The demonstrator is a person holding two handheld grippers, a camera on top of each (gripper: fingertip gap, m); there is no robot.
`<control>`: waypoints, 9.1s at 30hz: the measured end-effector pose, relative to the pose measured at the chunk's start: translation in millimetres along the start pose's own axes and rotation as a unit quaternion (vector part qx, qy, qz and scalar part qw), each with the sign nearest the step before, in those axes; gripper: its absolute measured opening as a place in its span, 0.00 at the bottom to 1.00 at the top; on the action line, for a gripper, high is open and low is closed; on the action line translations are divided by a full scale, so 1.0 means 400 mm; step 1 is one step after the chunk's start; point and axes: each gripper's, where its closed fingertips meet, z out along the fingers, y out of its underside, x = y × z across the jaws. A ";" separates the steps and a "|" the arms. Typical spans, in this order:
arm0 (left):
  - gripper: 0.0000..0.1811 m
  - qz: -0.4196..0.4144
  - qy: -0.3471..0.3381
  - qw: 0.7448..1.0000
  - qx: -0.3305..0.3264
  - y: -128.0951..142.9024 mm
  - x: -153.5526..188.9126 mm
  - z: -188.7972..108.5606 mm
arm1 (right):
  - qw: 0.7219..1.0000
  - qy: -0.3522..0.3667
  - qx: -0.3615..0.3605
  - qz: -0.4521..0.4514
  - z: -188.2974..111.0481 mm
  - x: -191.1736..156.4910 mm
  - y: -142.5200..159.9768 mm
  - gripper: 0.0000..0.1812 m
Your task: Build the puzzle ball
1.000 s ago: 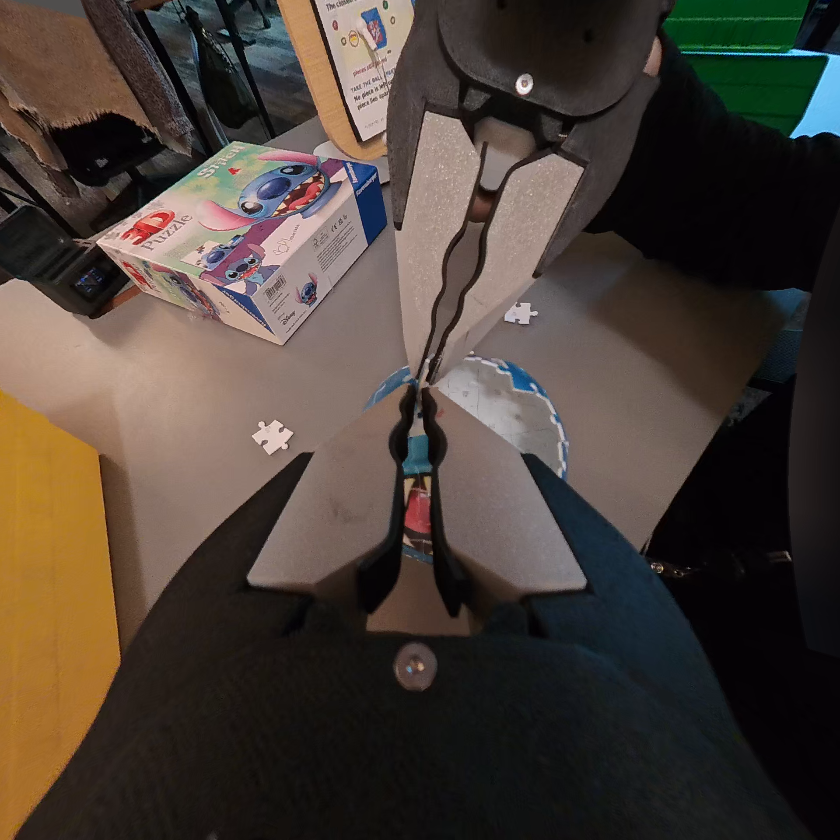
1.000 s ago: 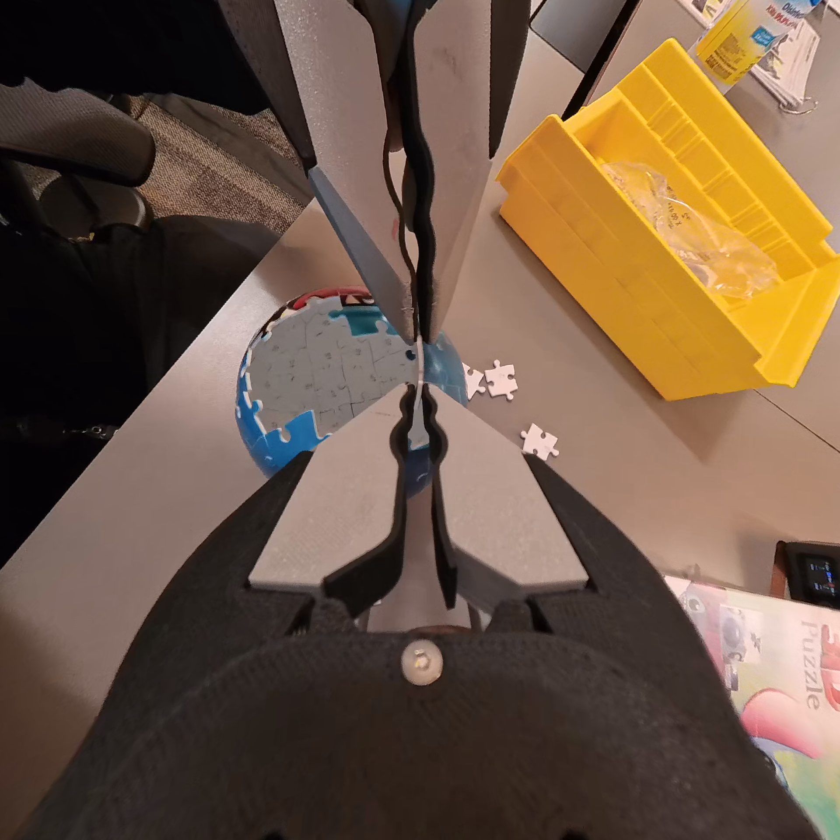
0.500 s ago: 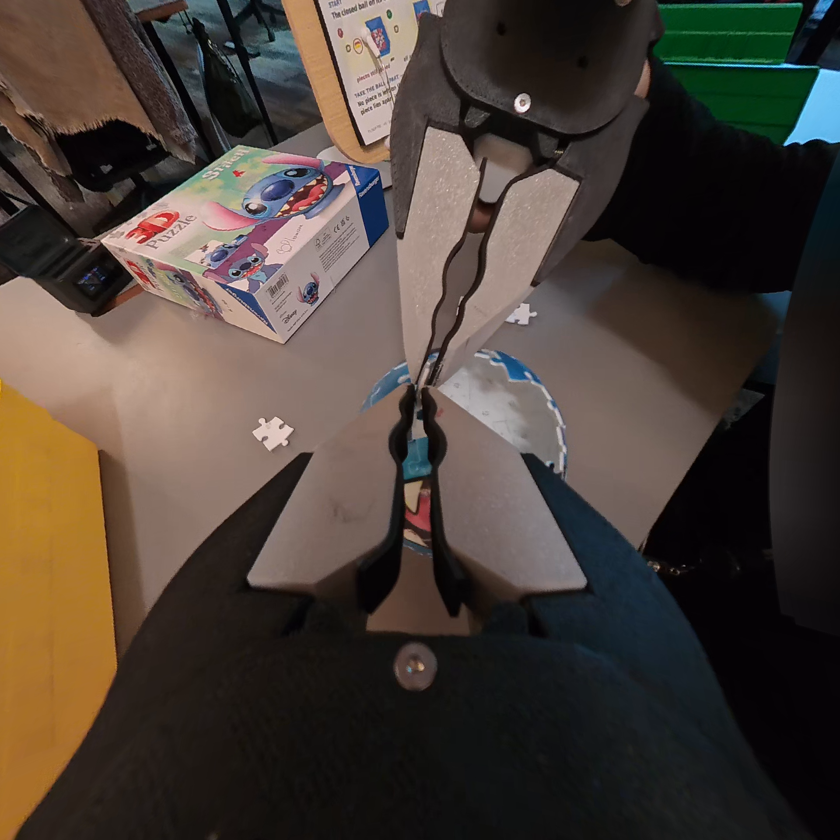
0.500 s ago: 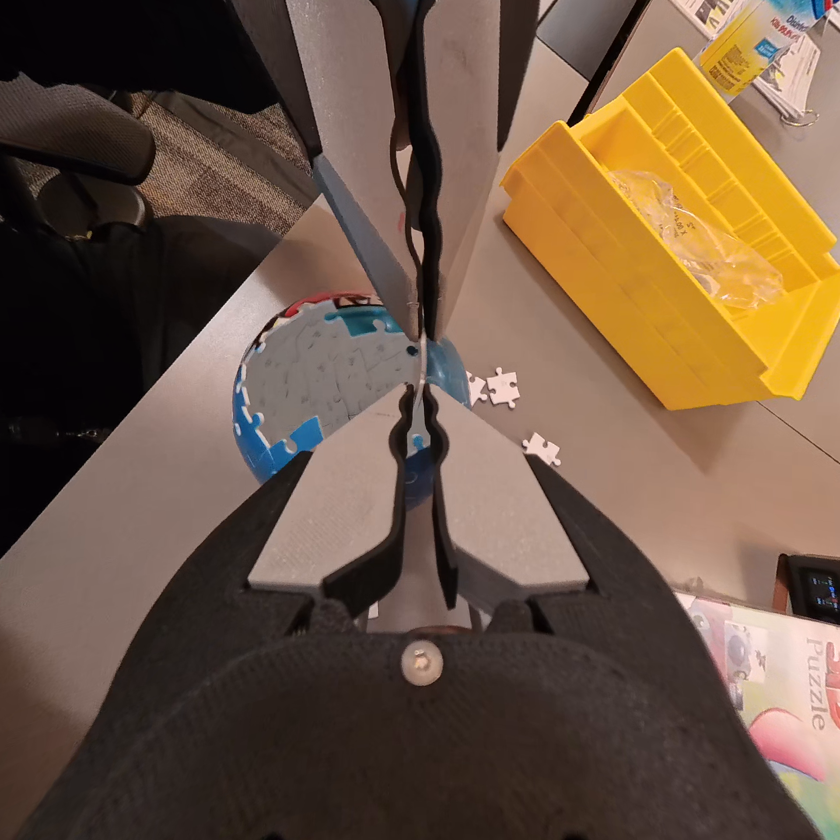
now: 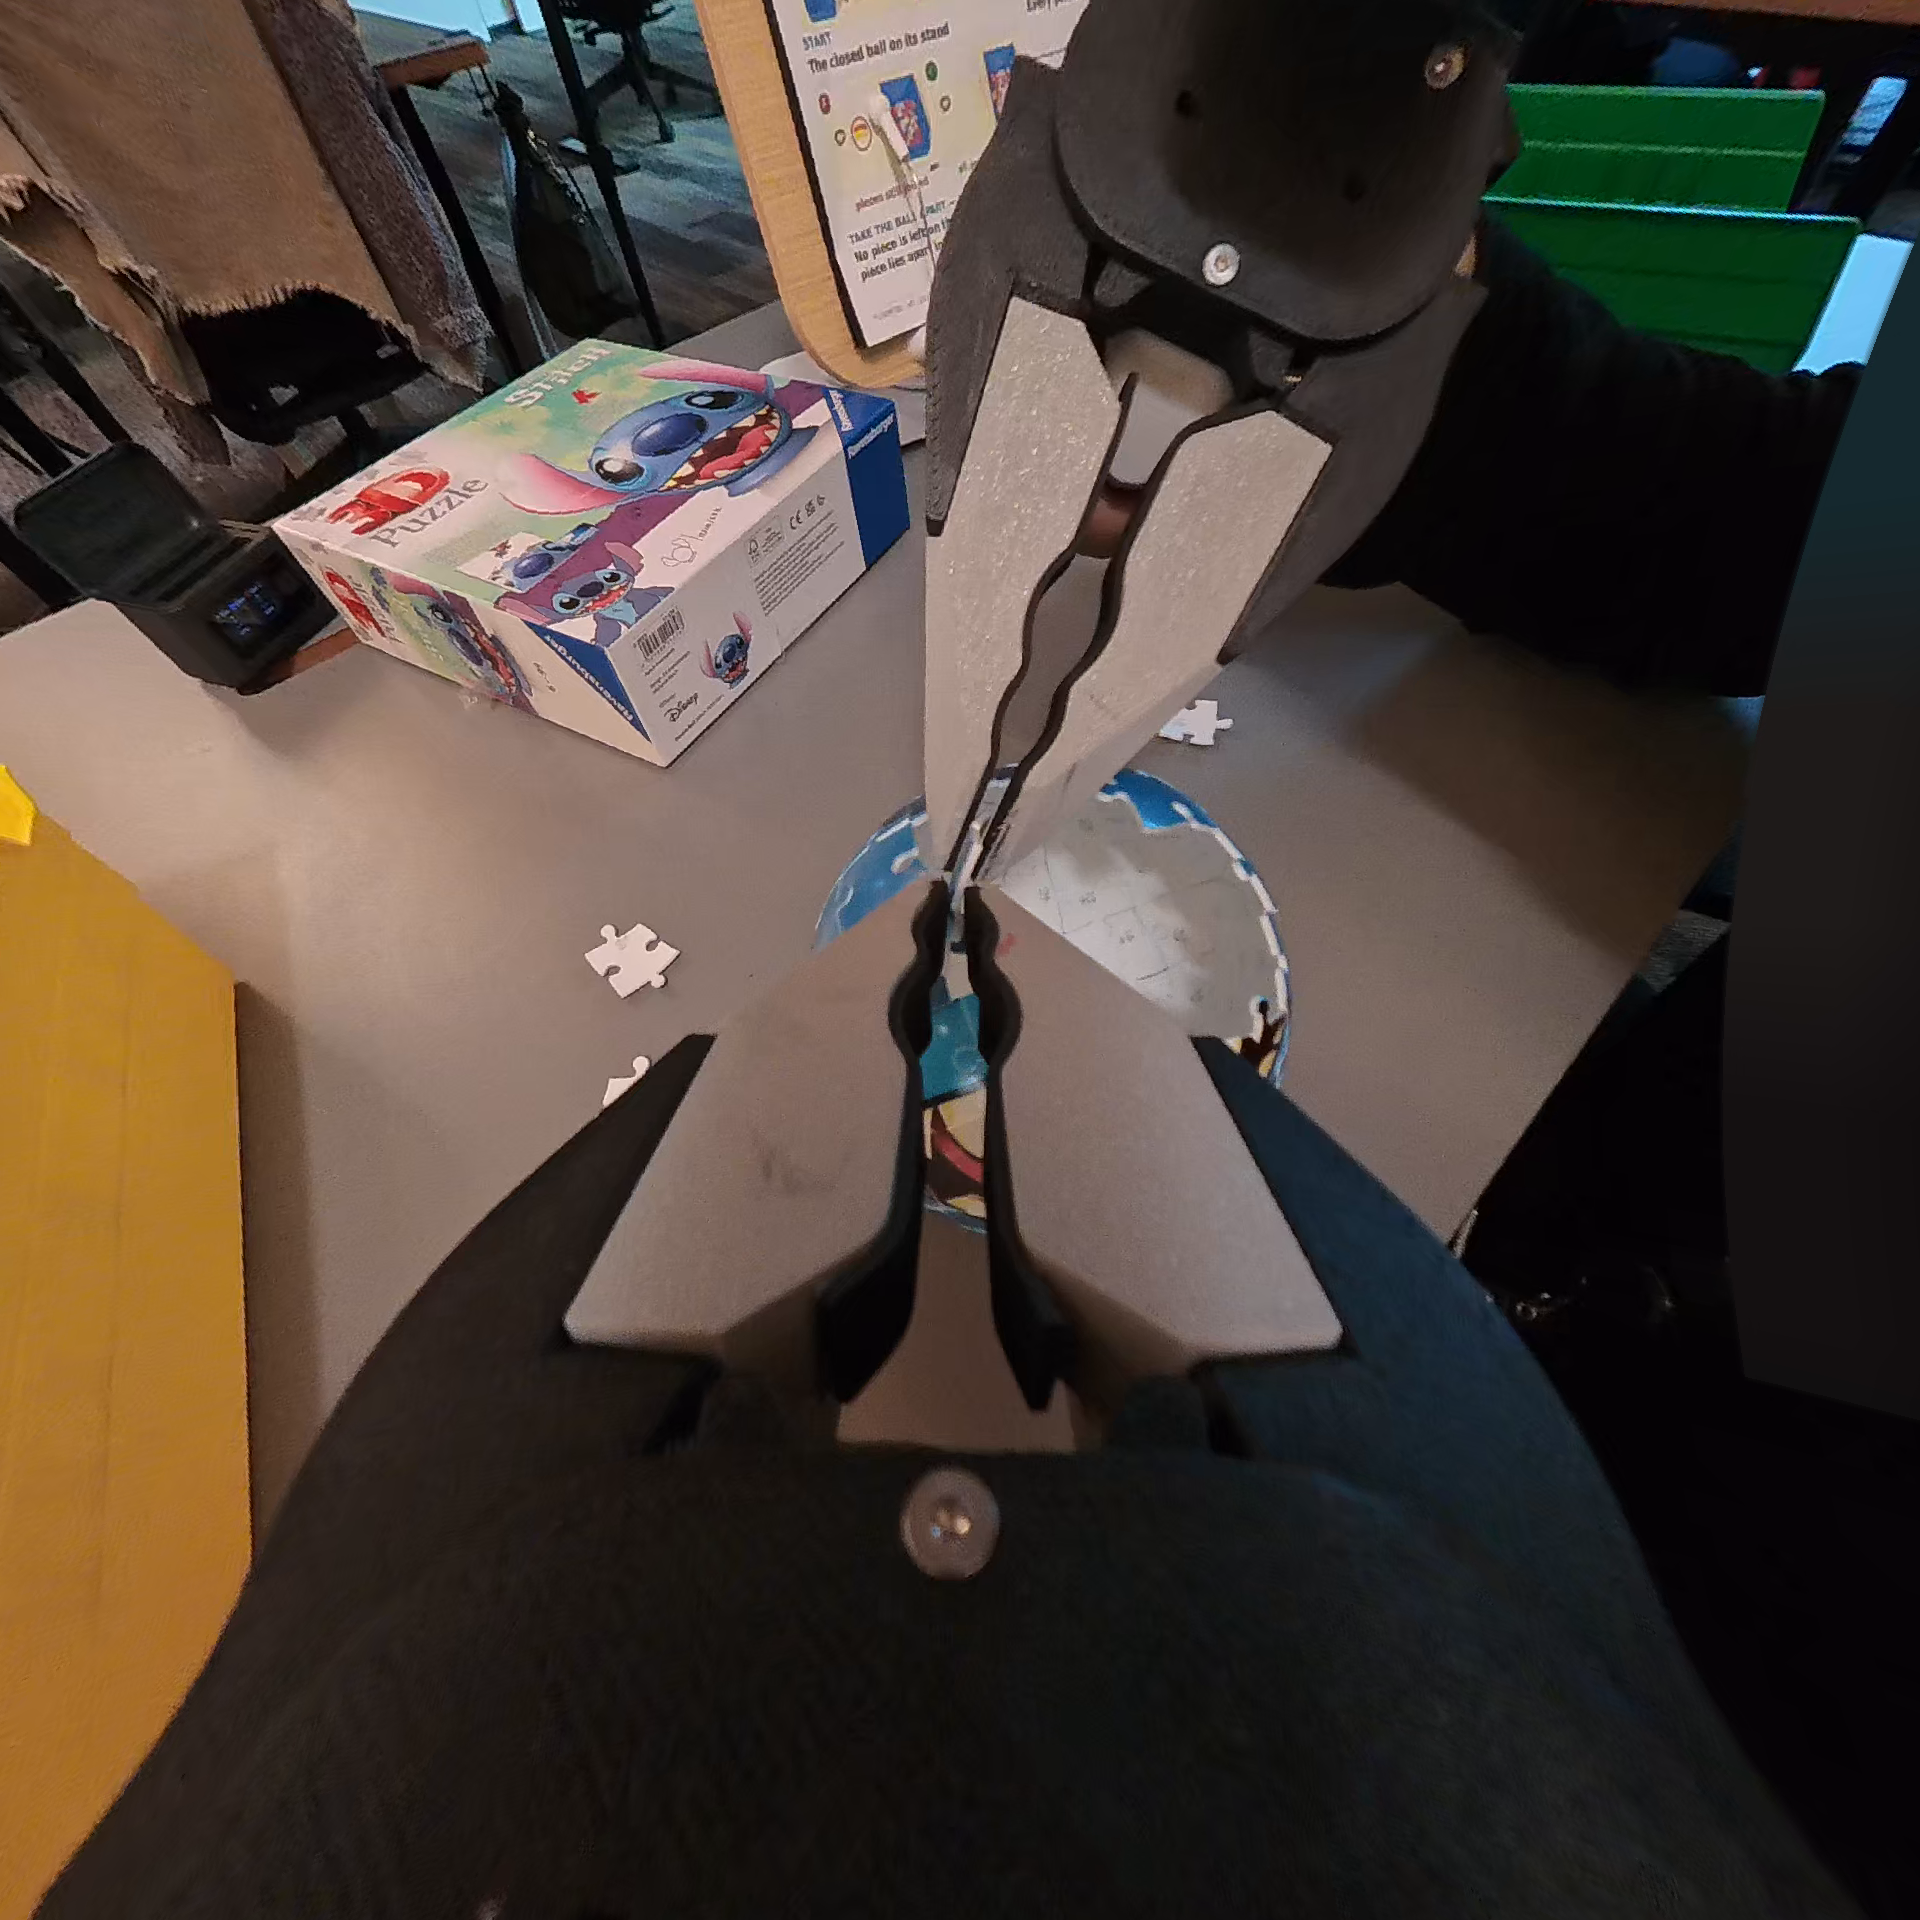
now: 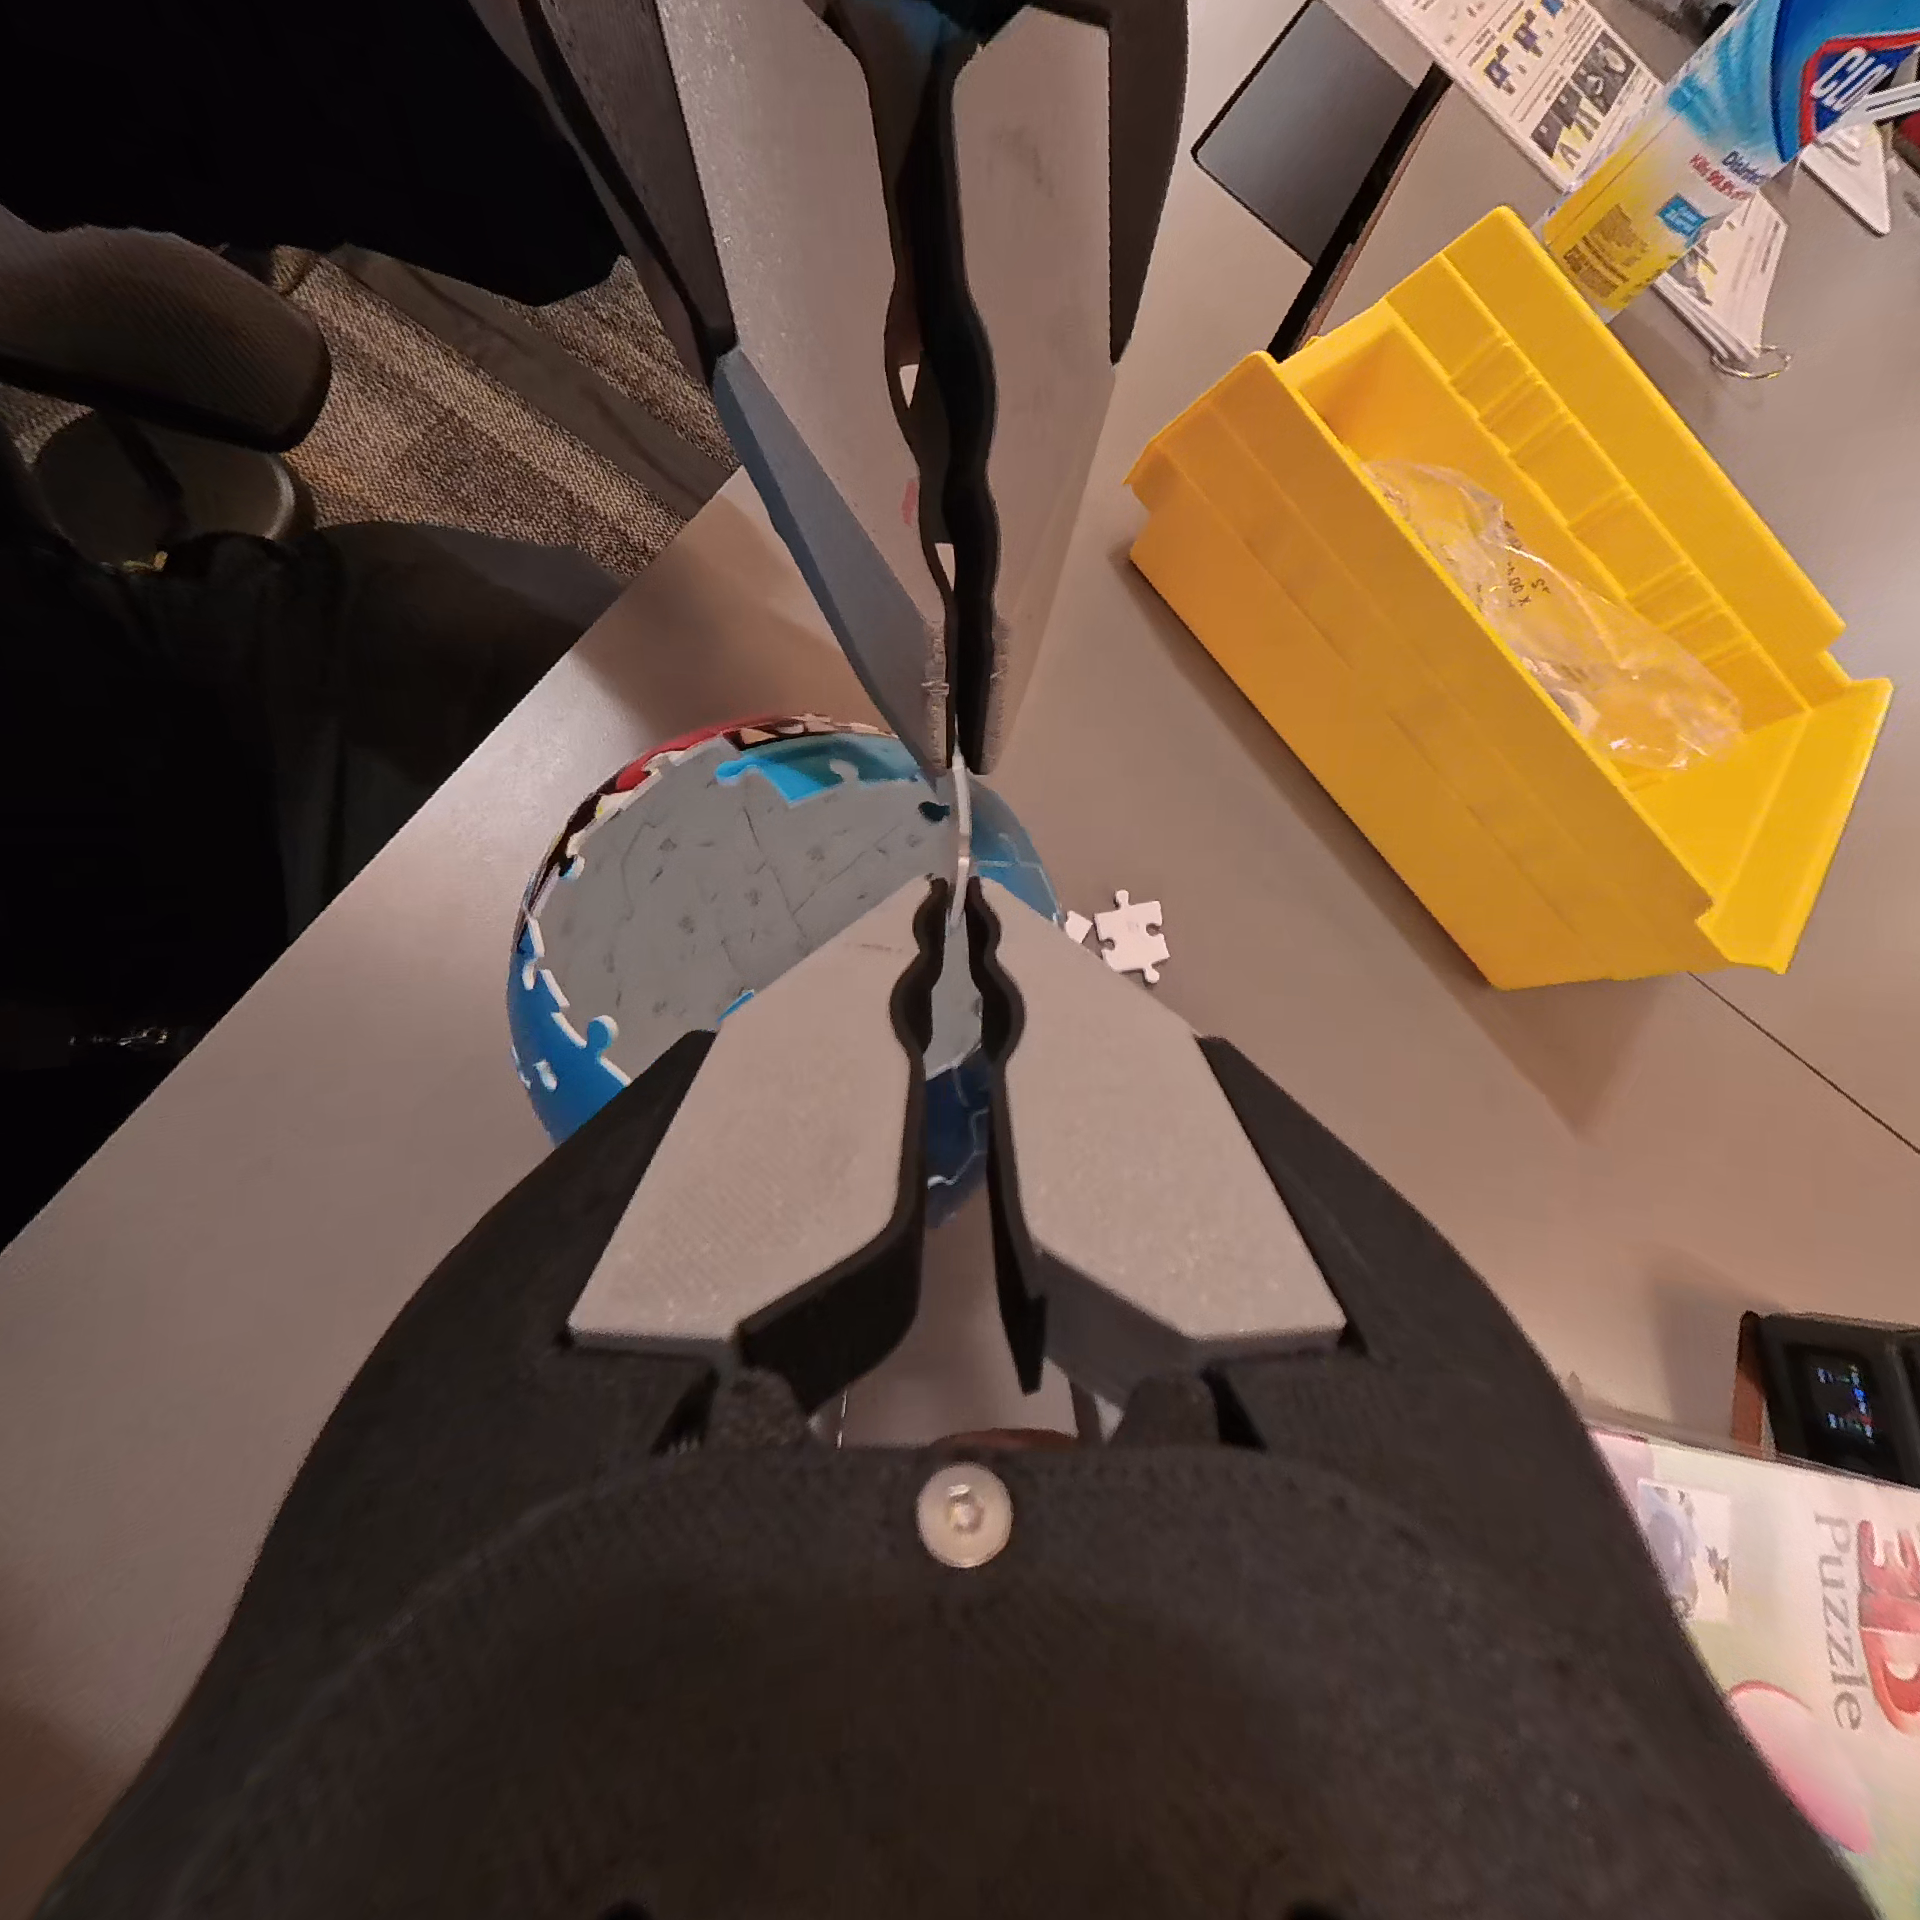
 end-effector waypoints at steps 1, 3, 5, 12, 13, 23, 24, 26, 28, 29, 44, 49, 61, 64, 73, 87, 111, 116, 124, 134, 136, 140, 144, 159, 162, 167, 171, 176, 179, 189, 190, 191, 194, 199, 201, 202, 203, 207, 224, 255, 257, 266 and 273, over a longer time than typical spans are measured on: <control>0.00 -0.001 0.000 1.000 0.002 0.000 0.000 -0.001 | 1.000 0.000 0.001 0.000 0.001 0.000 -0.001 0.00; 0.00 -0.005 -0.001 1.000 0.004 0.001 0.000 -0.002 | 1.000 -0.001 0.003 0.000 0.003 -0.001 -0.001 0.00; 0.00 -0.010 -0.003 1.000 0.007 0.001 -0.002 -0.005 | 1.000 0.002 0.007 -0.003 0.004 0.000 -0.004 0.01; 0.01 -0.020 -0.007 0.999 0.025 -0.001 0.008 -0.015 | 1.000 0.010 0.019 -0.021 0.008 -0.003 -0.018 0.00; 0.01 -0.021 -0.007 0.999 0.025 0.000 0.011 -0.015 | 1.000 0.009 0.018 -0.023 0.007 -0.005 -0.018 0.00; 0.02 -0.008 -0.015 0.999 0.046 -0.016 0.021 -0.014 | 0.992 0.064 -0.001 -0.108 -0.020 0.009 -0.027 0.00; 0.04 -0.010 -0.010 0.999 0.043 -0.013 0.025 -0.012 | 0.990 0.066 -0.009 -0.121 -0.021 0.006 -0.025 0.00; 0.08 -0.005 -0.007 0.999 0.038 -0.007 0.033 -0.007 | 0.988 0.069 -0.022 -0.139 -0.020 0.005 -0.020 0.00; 0.11 0.009 -0.019 0.999 0.035 -0.007 0.037 -0.004 | 0.989 0.055 -0.022 -0.133 -0.019 0.000 -0.023 0.00; 0.11 0.018 -0.030 0.999 0.032 -0.008 0.034 -0.004 | 0.991 0.040 -0.016 -0.127 -0.018 -0.005 -0.029 0.00; 0.00 -0.004 -0.060 0.993 0.102 -0.058 0.019 0.003 | 0.993 0.022 0.038 -0.105 -0.063 0.008 -0.059 0.02; 0.00 -0.010 -0.059 0.993 0.104 -0.057 0.023 0.009 | 0.993 0.022 0.073 -0.093 -0.079 0.005 -0.086 0.00; 0.00 0.010 -0.087 0.988 0.125 -0.058 0.024 0.000 | 0.993 0.020 0.083 -0.082 -0.077 0.001 -0.093 0.00; 0.00 0.001 -0.083 0.988 0.128 -0.052 0.023 0.003 | 0.994 0.018 0.079 -0.077 -0.073 0.001 -0.090 0.00; 0.01 -0.007 -0.075 0.990 0.122 -0.043 0.025 0.002 | 0.994 0.018 0.079 -0.073 -0.069 0.002 -0.093 0.00; 0.21 -0.040 -0.092 0.990 0.097 0.034 0.045 -0.052 | 0.994 0.052 0.065 -0.075 -0.089 0.042 -0.067 0.00; 0.60 0.044 -0.075 0.994 -0.063 0.187 0.049 0.062 | 0.990 0.047 0.051 -0.119 -0.087 0.027 -0.041 0.00; 0.57 0.064 -0.043 0.993 -0.088 0.194 0.013 0.051 | 0.991 0.060 0.054 -0.105 -0.078 0.043 -0.040 0.00; 0.56 0.096 -0.029 0.991 -0.088 0.208 0.003 0.031 | 0.991 0.094 0.048 -0.082 -0.088 0.086 -0.028 0.00; 0.55 0.025 -0.035 0.998 -0.052 0.213 -0.029 -0.008 | 0.994 0.082 0.055 -0.047 -0.069 0.093 -0.035 0.00; 0.55 0.033 -0.043 0.997 -0.060 0.212 -0.026 -0.012 | 0.994 0.076 0.060 -0.050 -0.061 0.088 -0.041 0.00; 0.52 0.046 -0.047 0.996 -0.051 0.185 -0.007 -0.037 | 0.993 0.072 0.061 -0.067 -0.052 0.074 -0.048 0.00; 0.48 0.058 -0.054 0.996 -0.034 0.142 0.016 -0.051 | 0.991 0.079 0.056 -0.095 -0.041 0.062 -0.057 0.00; 0.23 0.092 -0.159 0.981 -0.059 0.012 -0.040 -0.032 | 0.988 0.069 0.018 -0.137 -0.009 0.062 -0.052 0.00; 0.21 0.105 -0.169 0.977 -0.076 0.011 -0.047 -0.008 | 0.988 0.063 0.015 -0.139 -0.007 0.061 -0.049 0.00; 0.16 0.137 -0.199 0.964 -0.111 0.025 -0.064 0.020 | 0.987 0.057 0.017 -0.147 -0.001 0.060 -0.049 0.00; 0.12 0.142 -0.200 0.963 -0.115 0.015 -0.062 0.028 | 0.986 0.057 0.021 -0.152 -0.003 0.061 -0.049 0.00; 0.01 0.165 -0.211 0.954 -0.132 0.011 -0.074 0.027 | 0.986 0.054 0.020 -0.155 0.000 0.061 -0.042 0.00; 0.00 0.169 -0.214 0.952 -0.136 0.016 -0.072 0.029 | 0.986 0.049 0.021 -0.157 0.003 0.059 -0.040 0.00; 0.00 0.160 -0.222 0.953 -0.127 0.016 -0.063 0.027 | 0.982 0.043 0.024 -0.182 -0.005 0.049 -0.032 0.00; 0.00 0.160 -0.226 0.952 -0.129 0.017 -0.064 0.026 | 0.981 0.044 0.018 -0.187 -0.005 0.051 -0.025 0.01; 0.00 0.160 -0.230 0.951 -0.128 0.017 -0.064 0.025 | 0.981 0.043 0.014 -0.190 -0.006 0.051 -0.019 0.02; 0.00 0.167 -0.243 0.947 -0.128 0.018 -0.063 0.025 | 0.980 0.040 0.020 -0.195 -0.004 0.050 -0.019 0.02; 0.00 0.173 -0.259 0.942 -0.127 0.017 -0.058 0.025 | 0.975 0.046 0.007 -0.219 0.016 0.048 -0.007 0.04; 0.00 0.174 -0.263 0.940 -0.127 0.016 -0.056 0.025 | 0.971 0.053 0.002 -0.232 0.024 0.048 -0.003 0.05; 0.00 0.175 -0.263 0.940 -0.127 0.015 -0.054 0.025 | 0.970 0.056 -0.001 -0.236 0.028 0.049 -0.001 0.06; 0.00 0.176 -0.263 0.940 -0.127 0.014 -0.052 0.026 | 0.969 0.061 -0.002 -0.239 0.032 0.051 -0.001 0.05; 0.00 0.179 -0.268 0.938 -0.131 0.015 -0.051 0.027 | 0.966 0.070 -0.006 -0.250 0.041 0.054 0.000 0.03; 0.01 0.137 -0.262 0.946 -0.129 0.024 -0.047 0.024 | 0.965 0.069 0.006 -0.253 0.047 0.048 -0.004 0.02; 0.00 0.011 -0.196 0.974 -0.117 0.017 -0.045 0.009 | 0.955 0.087 0.040 -0.280 0.037 0.047 -0.024 0.10; 0.00 0.008 -0.191 0.974 -0.118 0.016 -0.044 0.006 | 0.955 0.086 0.041 -0.280 0.037 0.044 -0.027 0.11; 0.00 -0.032 -0.129 0.982 -0.134 0.019 -0.043 0.007 | 0.954 0.089 0.031 -0.283 0.041 0.045 -0.023 0.13; 0.00 -0.044 -0.120 0.983 -0.129 0.018 -0.046 0.011 | 0.953 0.097 0.025 -0.286 0.039 0.052 -0.019 0.13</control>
